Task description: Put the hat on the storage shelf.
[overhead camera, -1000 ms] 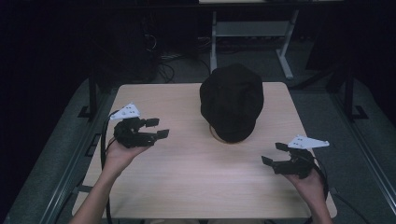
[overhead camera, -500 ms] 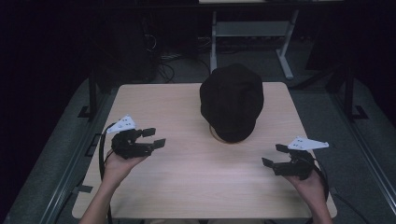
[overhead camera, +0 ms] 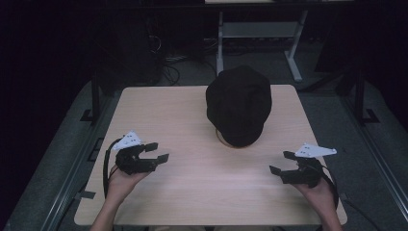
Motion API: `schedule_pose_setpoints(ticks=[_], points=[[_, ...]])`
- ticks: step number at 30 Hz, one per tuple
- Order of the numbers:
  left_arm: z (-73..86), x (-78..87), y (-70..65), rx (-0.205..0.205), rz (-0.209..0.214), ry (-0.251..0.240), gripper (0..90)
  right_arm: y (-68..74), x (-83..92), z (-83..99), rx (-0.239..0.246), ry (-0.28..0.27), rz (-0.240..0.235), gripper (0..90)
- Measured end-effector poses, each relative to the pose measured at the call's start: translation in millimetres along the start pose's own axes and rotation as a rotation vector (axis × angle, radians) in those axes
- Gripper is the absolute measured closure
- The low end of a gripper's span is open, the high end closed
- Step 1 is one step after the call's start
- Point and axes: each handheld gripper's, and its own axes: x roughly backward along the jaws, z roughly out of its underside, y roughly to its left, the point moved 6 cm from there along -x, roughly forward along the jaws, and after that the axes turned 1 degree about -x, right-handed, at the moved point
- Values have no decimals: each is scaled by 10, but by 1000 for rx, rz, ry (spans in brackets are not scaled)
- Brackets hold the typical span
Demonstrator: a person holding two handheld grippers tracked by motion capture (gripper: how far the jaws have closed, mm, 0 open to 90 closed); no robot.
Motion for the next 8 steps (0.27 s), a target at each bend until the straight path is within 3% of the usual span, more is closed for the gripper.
schedule_pose_setpoints(ticks=[8], points=[[163,-71,55,4,4,35,308,-138,100,37,-34,-48,34,184]])
